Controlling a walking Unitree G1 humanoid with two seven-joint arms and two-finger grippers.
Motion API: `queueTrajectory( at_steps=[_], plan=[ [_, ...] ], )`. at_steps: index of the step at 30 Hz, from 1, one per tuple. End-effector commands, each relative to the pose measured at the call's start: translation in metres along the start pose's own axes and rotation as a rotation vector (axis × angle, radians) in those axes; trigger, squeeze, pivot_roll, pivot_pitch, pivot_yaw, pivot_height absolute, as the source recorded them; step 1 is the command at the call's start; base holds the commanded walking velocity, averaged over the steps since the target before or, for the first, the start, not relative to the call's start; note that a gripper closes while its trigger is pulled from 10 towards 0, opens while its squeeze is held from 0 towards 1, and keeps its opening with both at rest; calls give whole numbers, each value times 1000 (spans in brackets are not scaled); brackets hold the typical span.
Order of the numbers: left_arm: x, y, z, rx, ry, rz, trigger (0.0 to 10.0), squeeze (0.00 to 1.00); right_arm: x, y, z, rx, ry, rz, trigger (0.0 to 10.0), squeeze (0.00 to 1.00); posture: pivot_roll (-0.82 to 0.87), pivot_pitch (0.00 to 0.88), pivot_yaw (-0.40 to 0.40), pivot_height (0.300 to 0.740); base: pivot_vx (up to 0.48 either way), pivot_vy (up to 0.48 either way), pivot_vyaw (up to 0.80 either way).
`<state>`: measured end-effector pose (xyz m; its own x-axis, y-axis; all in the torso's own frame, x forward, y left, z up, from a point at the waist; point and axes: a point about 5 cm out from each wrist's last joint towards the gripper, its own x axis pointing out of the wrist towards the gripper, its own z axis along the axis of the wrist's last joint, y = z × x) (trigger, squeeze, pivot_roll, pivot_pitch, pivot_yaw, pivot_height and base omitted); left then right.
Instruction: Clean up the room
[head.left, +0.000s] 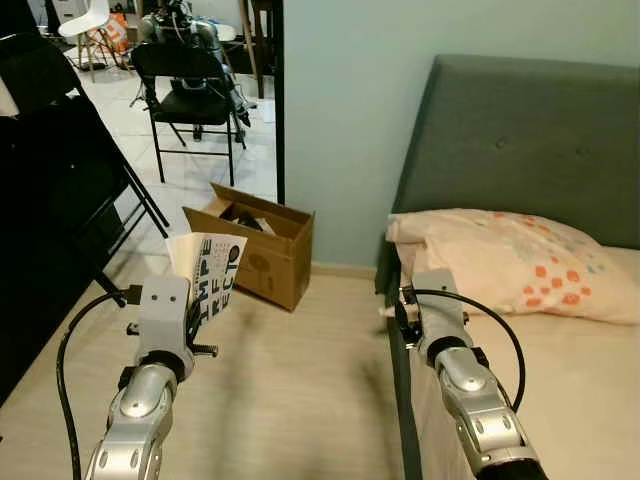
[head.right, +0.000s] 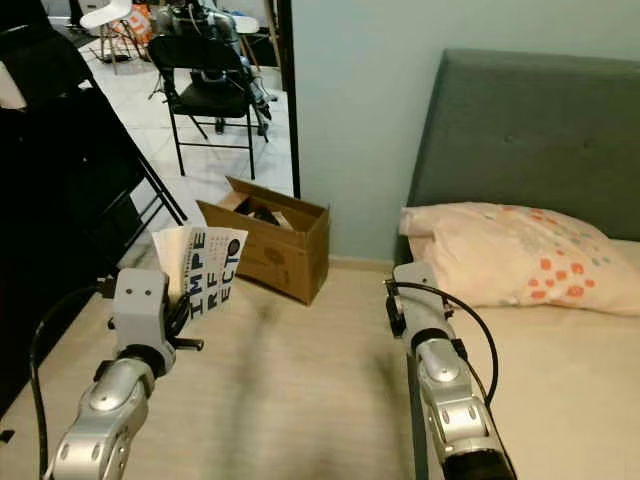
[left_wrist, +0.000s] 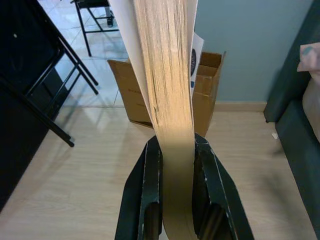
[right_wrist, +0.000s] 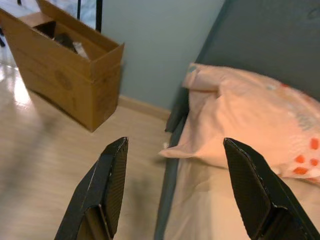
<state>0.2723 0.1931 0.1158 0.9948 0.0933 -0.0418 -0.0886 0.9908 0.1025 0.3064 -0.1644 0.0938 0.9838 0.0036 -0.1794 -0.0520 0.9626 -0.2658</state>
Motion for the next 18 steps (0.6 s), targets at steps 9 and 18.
queueTrajectory(
  at_steps=[9, 18],
  plan=[
    [2, 4, 8, 4, -36, -1, 10000, 0, 0, 1, -5, 42, 22, -22, 10000, 0, -26, 83, 3, 740, 378, 0, 0],
    [7, 2, 10, 8, -38, -15, 10000, 0, -1, 0, -6, 61, 25, -40, 10000, 0, -34, 83, 21, 740, 375, 0, -622]
  ],
)
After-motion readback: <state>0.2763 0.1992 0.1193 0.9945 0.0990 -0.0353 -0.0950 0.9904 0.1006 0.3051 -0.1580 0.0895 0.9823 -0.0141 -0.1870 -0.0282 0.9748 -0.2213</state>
